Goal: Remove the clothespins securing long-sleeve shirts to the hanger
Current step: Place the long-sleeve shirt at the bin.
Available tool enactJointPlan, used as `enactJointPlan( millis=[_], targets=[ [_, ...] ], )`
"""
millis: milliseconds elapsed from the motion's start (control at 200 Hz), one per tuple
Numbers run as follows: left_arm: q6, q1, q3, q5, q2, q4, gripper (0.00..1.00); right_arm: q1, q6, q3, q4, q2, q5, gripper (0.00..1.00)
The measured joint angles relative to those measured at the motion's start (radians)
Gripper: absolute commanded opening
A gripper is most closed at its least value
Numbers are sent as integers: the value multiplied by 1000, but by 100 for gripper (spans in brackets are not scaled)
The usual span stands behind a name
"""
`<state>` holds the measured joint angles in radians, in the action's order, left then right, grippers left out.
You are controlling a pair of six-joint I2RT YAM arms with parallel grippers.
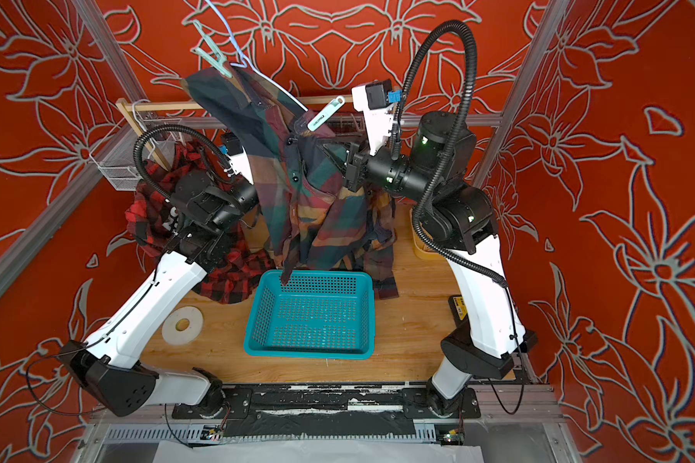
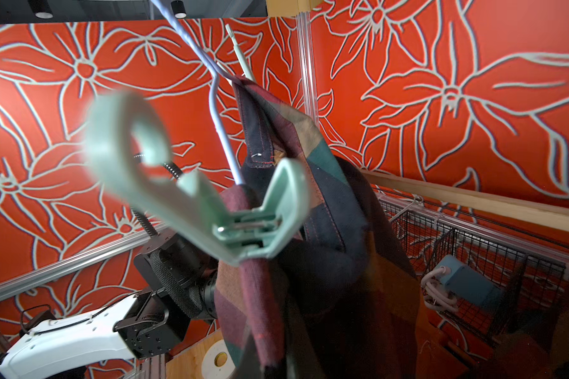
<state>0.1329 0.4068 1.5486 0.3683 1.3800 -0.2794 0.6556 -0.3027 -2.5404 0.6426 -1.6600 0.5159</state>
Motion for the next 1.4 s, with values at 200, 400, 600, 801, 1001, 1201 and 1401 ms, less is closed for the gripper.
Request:
enactJointPlan(
  millis=[200, 400, 600, 801, 1001, 1201, 1401],
  targets=[
    [-6, 37, 64, -27, 13, 8, 0, 0, -15, 0, -47, 1, 13, 0],
    [-28, 82, 141, -55, 41, 19, 0, 0, -35, 0, -107, 10, 29, 0],
    [-48, 127, 165, -83, 42, 22, 0, 0, -68, -15, -146, 18, 61, 0],
    [-62, 165, 168, -105, 30, 28, 0, 0, -108, -5, -157, 40, 92, 0],
    [-64, 209, 49, -134, -62, 7, 0, 1, -150, 157, -206, 130, 120, 0],
    [-39, 237, -106, -157, -155, -24, 0, 2, -185, 341, -265, 208, 145, 0],
    [7, 263, -360, -193, -270, -58, 0, 2, -209, 648, -335, 340, 148, 0]
  ],
)
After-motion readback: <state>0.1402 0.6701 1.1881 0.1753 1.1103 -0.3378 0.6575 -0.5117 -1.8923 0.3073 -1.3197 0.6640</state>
